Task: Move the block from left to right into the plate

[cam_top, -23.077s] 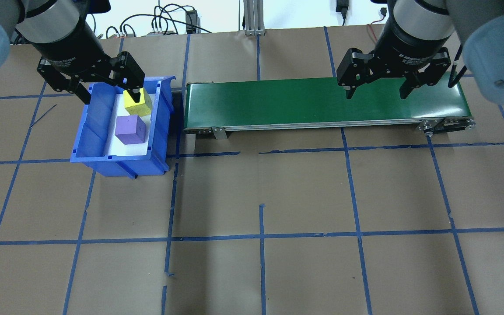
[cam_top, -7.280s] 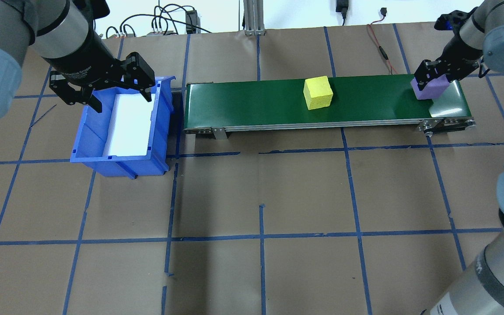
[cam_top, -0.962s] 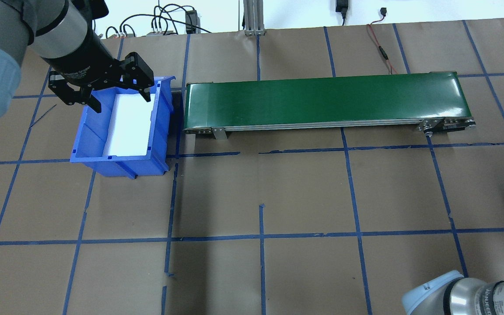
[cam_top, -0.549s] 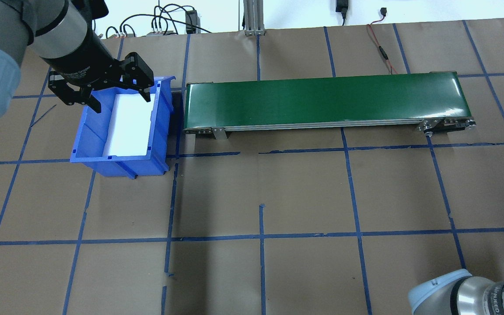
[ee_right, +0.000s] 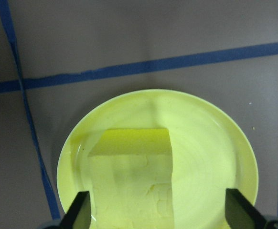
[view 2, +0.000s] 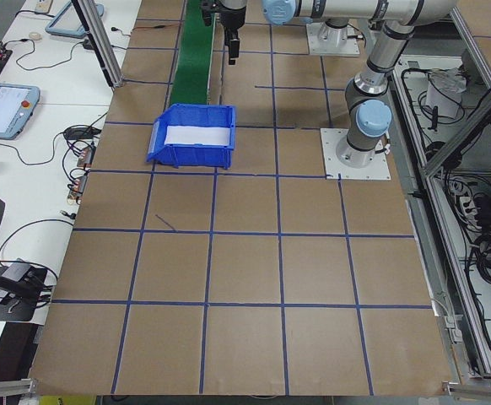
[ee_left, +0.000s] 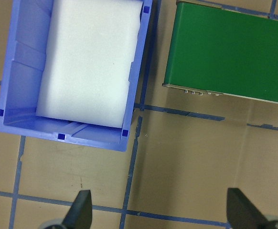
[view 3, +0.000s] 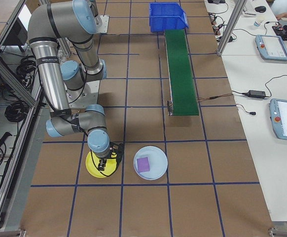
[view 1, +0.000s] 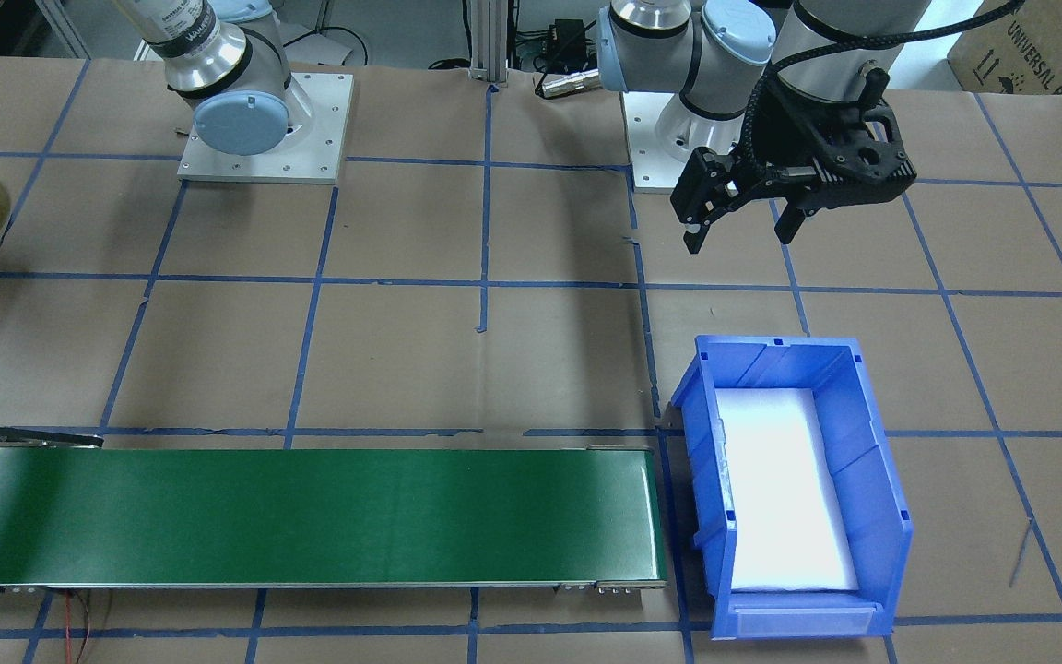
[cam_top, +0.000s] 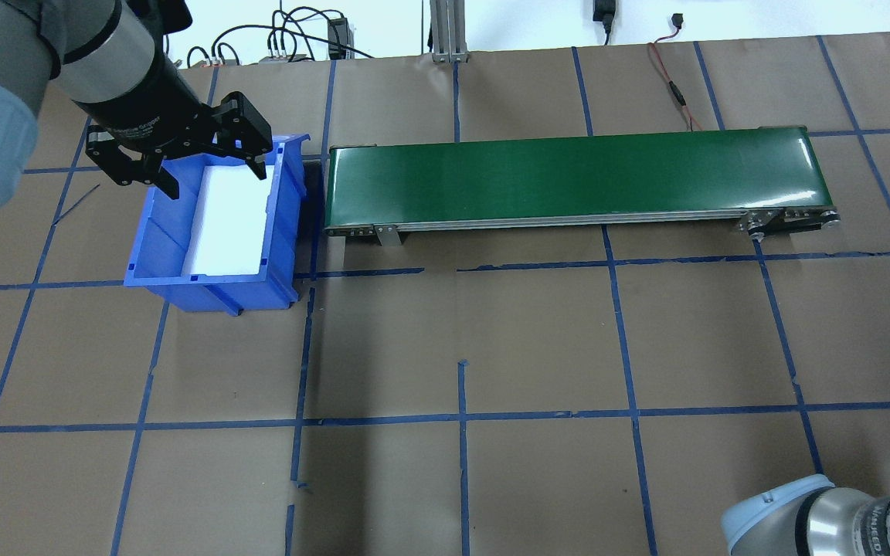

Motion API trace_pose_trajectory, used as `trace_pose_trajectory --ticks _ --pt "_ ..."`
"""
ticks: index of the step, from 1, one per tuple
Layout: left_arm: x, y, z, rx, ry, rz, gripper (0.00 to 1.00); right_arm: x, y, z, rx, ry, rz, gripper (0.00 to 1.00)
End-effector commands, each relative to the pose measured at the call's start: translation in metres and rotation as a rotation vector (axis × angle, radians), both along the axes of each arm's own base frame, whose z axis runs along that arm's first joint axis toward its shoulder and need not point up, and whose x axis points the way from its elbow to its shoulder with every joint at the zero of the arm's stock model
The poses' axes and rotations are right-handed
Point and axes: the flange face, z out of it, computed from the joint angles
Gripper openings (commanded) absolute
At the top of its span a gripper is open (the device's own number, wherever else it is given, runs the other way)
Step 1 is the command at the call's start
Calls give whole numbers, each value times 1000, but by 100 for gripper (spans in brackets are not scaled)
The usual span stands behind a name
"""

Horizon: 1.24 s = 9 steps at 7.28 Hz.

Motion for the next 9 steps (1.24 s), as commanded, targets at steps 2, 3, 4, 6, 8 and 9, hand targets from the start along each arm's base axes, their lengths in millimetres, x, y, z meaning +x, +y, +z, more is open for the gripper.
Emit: trace_pose_trajectory --ticks 2,3,4,6,8,9 --pt "0 0 0 -1 0 0 100 44 -92 98 -22 55 66 99" --pt "0 0 0 1 0 0 100 78 -124 126 13 18 40 100" --pt "1 0 -1 2 0 2 100 129 -169 153 30 29 2 100" --pt "1 0 -1 2 0 0 100 255 -227 206 23 128 48 100" --pt "2 0 -1 2 0 2 100 396 -229 236 53 124 -83 100" --pt "2 0 0 2 -2 3 100 457 -235 239 39 132 -84 100"
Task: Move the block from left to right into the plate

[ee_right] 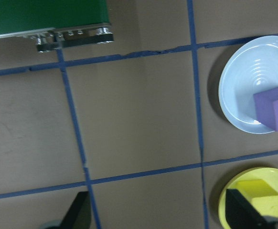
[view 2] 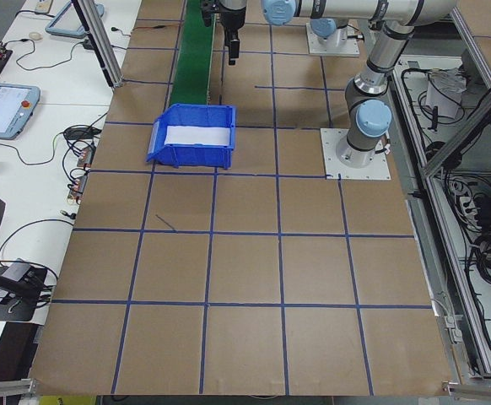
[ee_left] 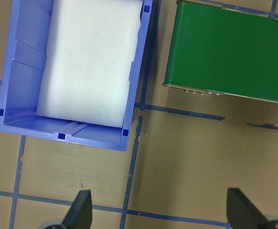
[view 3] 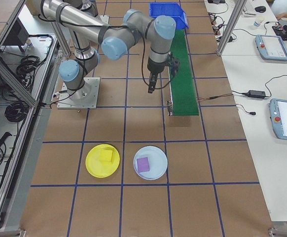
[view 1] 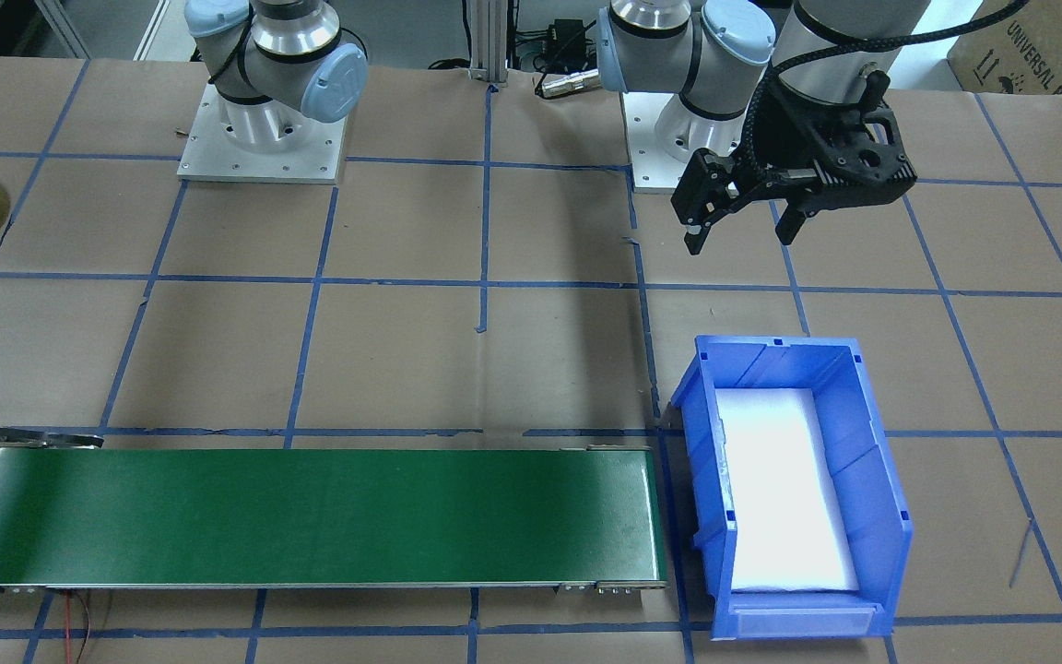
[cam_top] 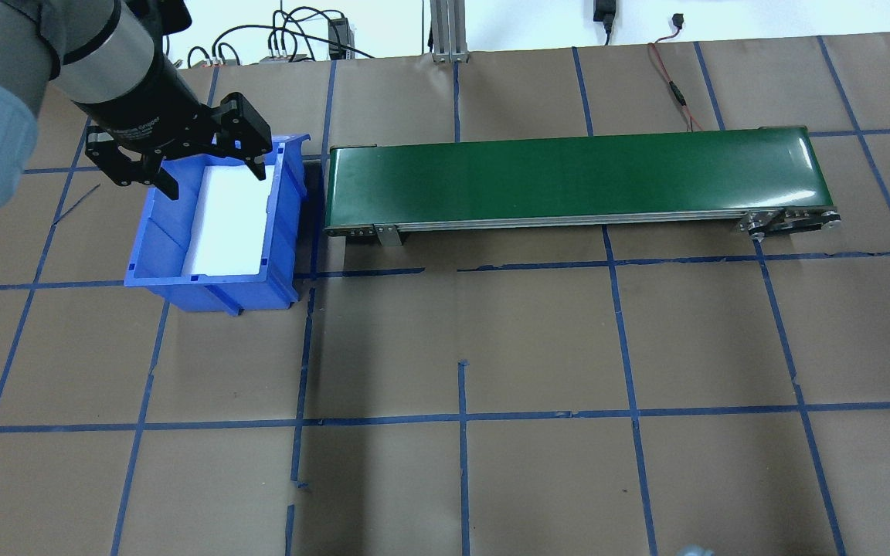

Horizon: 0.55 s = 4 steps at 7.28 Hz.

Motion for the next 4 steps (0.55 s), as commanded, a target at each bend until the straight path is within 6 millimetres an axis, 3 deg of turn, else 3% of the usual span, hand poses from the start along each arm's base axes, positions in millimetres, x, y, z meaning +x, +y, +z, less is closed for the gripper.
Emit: trace_pose_trajectory --ticks 1,2,4 --pt "5 -1 0 0 -3 10 100 137 1 17 -36 -6 -40 100" --pt "8 -2 0 -1 -4 4 100 186 6 29 -70 -45 -30 100" --pt "9 -2 1 0 -6 1 100 255 14 29 -89 -63 -45 100"
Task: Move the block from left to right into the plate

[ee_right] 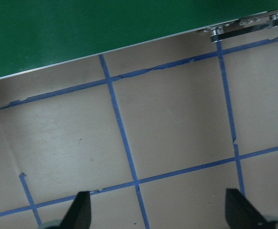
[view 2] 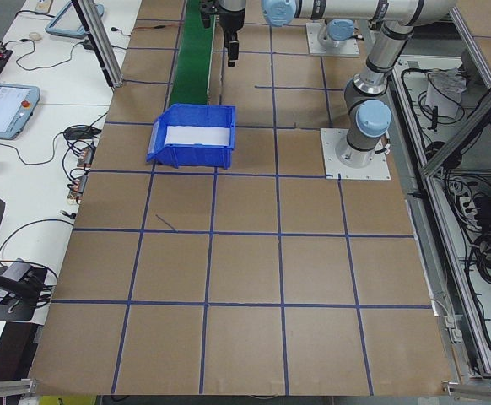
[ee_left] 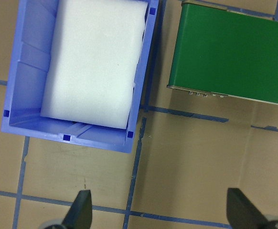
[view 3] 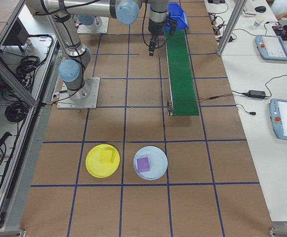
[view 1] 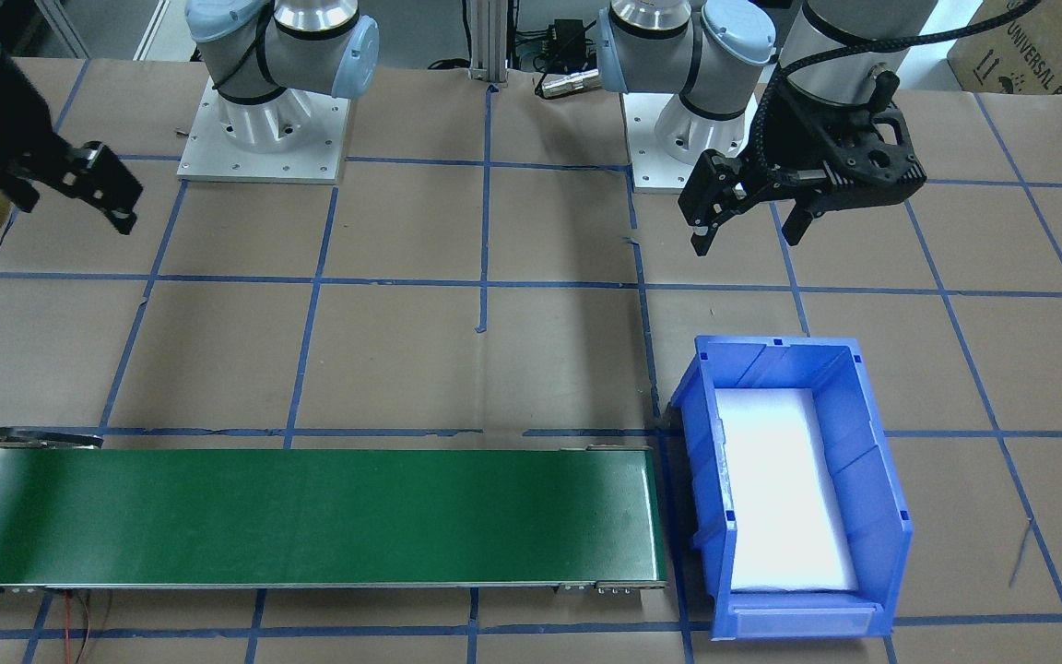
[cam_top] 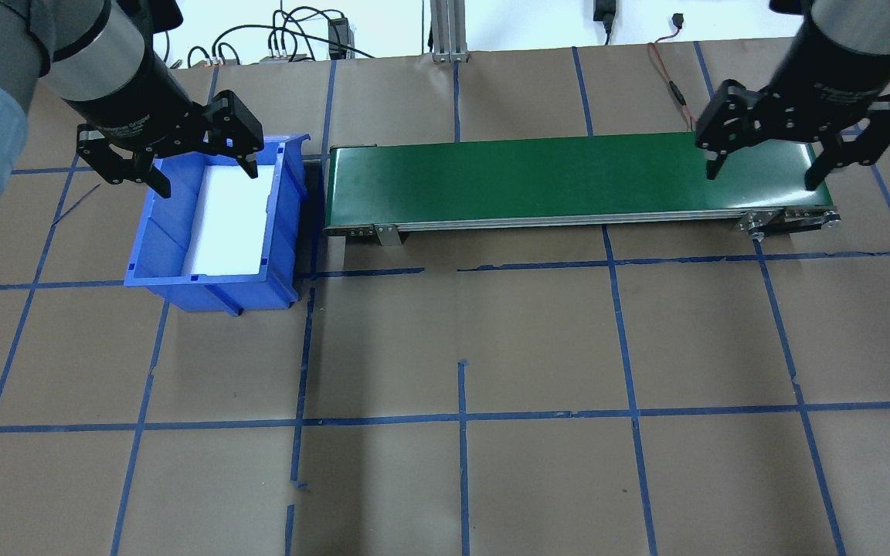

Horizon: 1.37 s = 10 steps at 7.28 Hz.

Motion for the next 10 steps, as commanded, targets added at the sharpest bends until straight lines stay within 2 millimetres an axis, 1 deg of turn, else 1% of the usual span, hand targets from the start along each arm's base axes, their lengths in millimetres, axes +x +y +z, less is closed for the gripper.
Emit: trace_pose_trajectory --ticks 1,4,6,7,8,10 --pt "4 0 1 -2 -32 1 100 55 6 3 -48 -18 18 100" --pt "7 0 0 -2 -50 6 100 53 4 1 -44 -10 31 100" --pt "20 -3 0 -1 -48 26 100 53 4 0 -41 -4 32 100" --pt "21 -3 0 -1 -49 28 100 53 4 0 -41 -4 37 100" --pt "21 -3 0 -1 -49 28 100 52 3 -1 -40 -6 137 100" --pt "21 -3 0 -1 -48 29 100 51 4 -2 -37 -7 143 100"
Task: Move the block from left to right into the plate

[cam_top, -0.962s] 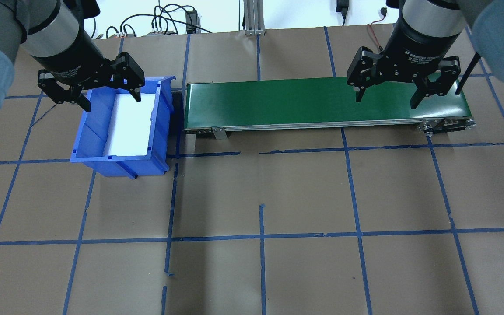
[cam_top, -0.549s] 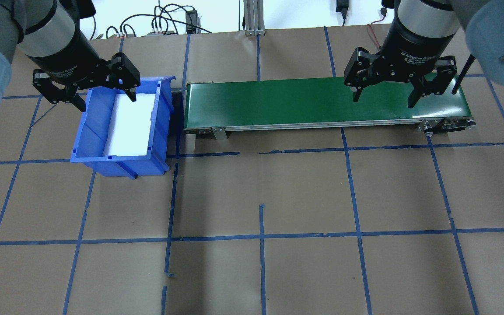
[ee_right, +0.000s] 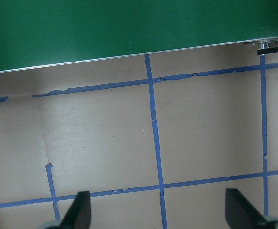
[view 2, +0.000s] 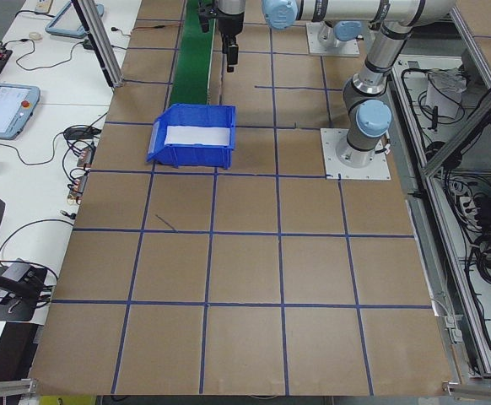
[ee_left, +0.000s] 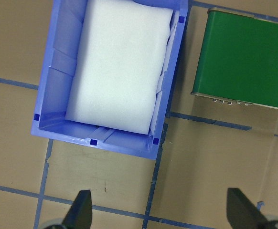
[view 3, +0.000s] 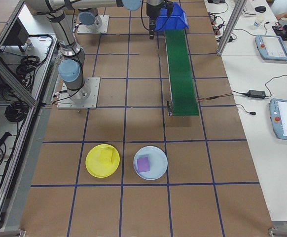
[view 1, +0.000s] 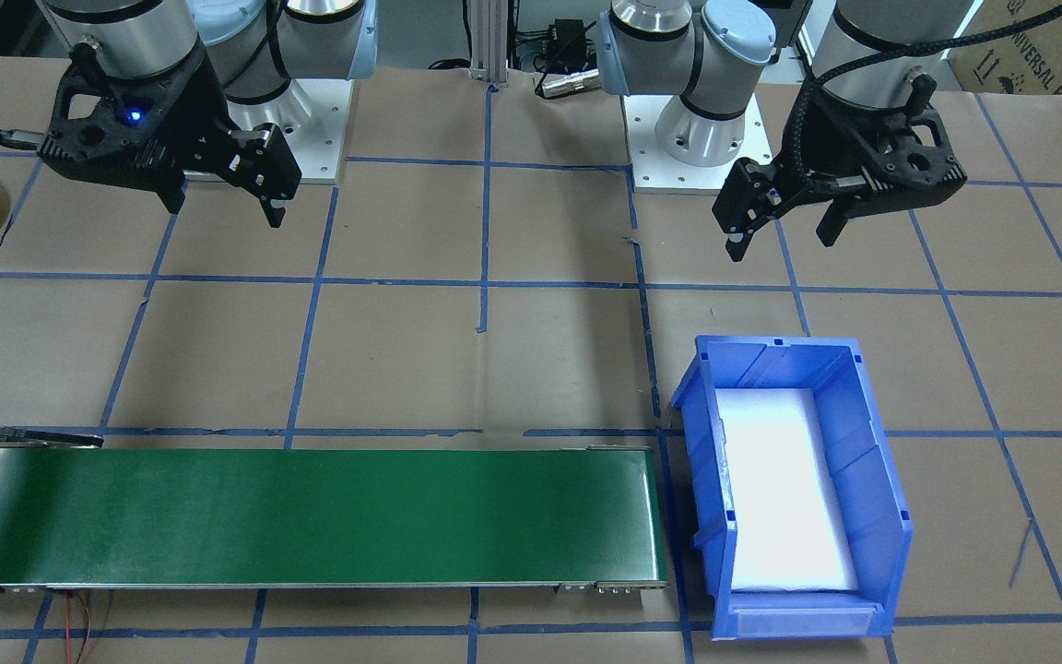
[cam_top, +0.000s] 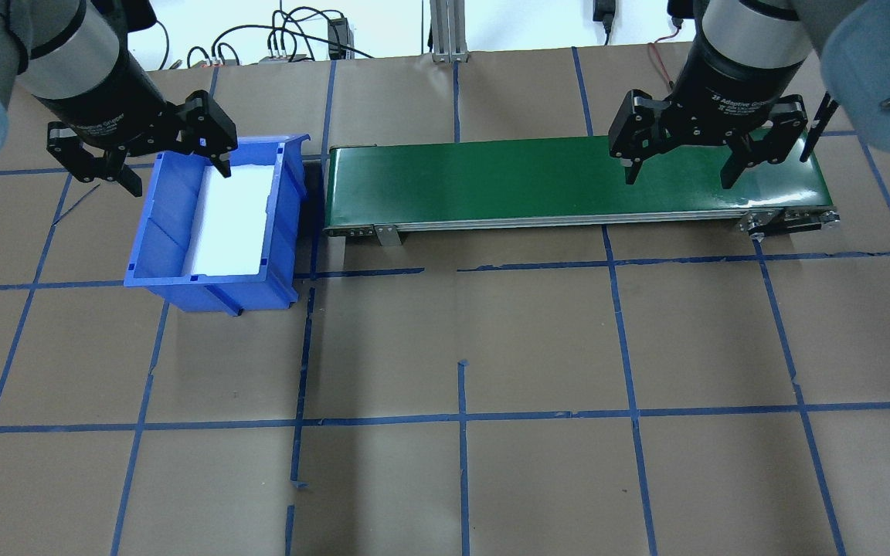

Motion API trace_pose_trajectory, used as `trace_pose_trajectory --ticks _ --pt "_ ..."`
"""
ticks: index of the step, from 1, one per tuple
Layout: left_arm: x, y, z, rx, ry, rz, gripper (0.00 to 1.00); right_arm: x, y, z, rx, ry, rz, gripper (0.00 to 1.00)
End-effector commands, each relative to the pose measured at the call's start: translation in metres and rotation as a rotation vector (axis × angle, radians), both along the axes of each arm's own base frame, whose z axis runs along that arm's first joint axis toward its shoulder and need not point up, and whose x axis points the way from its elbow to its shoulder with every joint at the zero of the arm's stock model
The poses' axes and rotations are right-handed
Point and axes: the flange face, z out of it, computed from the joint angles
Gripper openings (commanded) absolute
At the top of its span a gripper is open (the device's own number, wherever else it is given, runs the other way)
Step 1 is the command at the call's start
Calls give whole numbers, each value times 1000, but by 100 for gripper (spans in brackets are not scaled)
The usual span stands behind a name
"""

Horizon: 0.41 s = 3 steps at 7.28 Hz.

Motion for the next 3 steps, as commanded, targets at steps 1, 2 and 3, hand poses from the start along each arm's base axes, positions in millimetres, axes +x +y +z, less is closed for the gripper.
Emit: trace_pose_trajectory --ticks 1,2,3 --pt "0 0 0 0 0 0 100 0 0 -1 2 -1 14 100" --pt "0 0 0 1 1 0 100 0 0 -1 2 -2 14 100" --pt "0 0 0 0 0 0 100 0 0 -1 2 -4 14 100"
